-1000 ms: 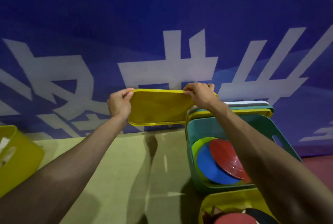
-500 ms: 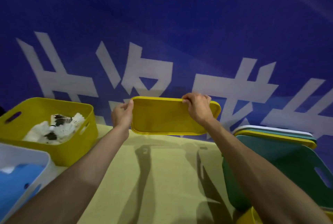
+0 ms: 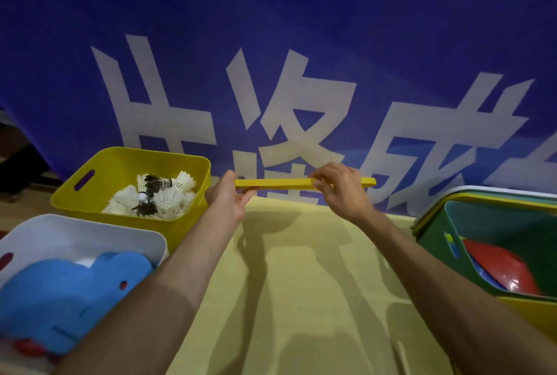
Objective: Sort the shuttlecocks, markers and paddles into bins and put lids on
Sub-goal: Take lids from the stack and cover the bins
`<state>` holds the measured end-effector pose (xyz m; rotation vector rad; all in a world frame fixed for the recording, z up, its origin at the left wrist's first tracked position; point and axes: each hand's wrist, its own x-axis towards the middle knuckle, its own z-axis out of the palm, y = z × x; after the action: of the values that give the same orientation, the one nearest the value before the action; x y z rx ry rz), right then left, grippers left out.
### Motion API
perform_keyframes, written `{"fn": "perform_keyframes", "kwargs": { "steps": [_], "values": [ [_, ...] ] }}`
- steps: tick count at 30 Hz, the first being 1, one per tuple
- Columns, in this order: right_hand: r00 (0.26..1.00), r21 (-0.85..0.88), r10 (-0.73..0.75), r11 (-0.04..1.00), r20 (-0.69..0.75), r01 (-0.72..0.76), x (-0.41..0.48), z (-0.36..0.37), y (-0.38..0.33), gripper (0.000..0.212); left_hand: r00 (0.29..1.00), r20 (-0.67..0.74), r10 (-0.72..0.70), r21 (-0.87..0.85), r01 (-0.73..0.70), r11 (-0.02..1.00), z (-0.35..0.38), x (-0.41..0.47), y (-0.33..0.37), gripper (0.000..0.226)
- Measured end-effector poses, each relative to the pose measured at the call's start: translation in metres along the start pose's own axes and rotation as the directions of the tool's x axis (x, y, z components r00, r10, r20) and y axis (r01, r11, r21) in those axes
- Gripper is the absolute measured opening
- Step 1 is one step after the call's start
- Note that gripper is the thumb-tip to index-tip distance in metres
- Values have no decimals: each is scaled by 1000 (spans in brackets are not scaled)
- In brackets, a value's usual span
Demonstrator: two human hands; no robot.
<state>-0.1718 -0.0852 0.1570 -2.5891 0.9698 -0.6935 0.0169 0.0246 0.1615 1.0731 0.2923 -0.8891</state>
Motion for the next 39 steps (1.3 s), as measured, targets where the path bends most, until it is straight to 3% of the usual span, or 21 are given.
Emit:
{"fn": "perform_keyframes", "kwargs": {
  "steps": [4, 8, 11, 13, 15, 17, 22, 27, 29, 33, 39],
  "values": [
    [990, 58, 140, 989, -2, -139, -16, 5, -3, 20, 991, 63, 115, 38, -118, 992, -7, 5, 2, 42],
    [947, 51, 308, 951, -87, -305, -17, 11, 4, 35, 982, 59, 181, 42, -184, 982, -13, 4, 5, 37],
    [878, 189, 465, 877, -110, -441, -10, 19, 8, 53, 971, 60, 233, 16, -234, 972, -20, 2, 11, 38],
    [812, 330, 582, 775, -42, -538, -3, 26, 9, 63, 962, 38, 269, 32, -271, 962, -27, 1, 14, 40],
    [716, 497, 696, 604, 51, -623, 2, 31, 8, 65, 954, 25, 300, 60, -301, 952, -34, -4, 21, 41],
    [677, 586, 725, 495, 129, -642, 5, 39, 6, 62, 942, 11, 334, 70, -334, 940, -42, -5, 32, 41],
    [707, 673, 676, 426, 208, -605, 22, 59, -26, 52, 933, -15, 361, 80, -358, 930, -73, 4, 75, 37],
    [769, 654, 621, 519, 156, -551, 44, 91, -78, 48, 922, -70, 381, 128, -370, 920, -104, 31, 123, 35],
    [771, 647, 622, 532, 140, -547, 49, 106, -98, 48, 891, -51, 450, 260, -424, 868, -122, 48, 141, 26],
    [756, 627, 644, 543, 116, -558, 59, 141, -142, 48, 803, 27, 596, 615, -483, 623, -162, 85, 188, 9],
    [759, 569, 645, 592, 89, -571, 80, 191, -209, 56, 741, 167, 651, 819, -472, 327, -224, 144, 249, 29]
  ]
}}
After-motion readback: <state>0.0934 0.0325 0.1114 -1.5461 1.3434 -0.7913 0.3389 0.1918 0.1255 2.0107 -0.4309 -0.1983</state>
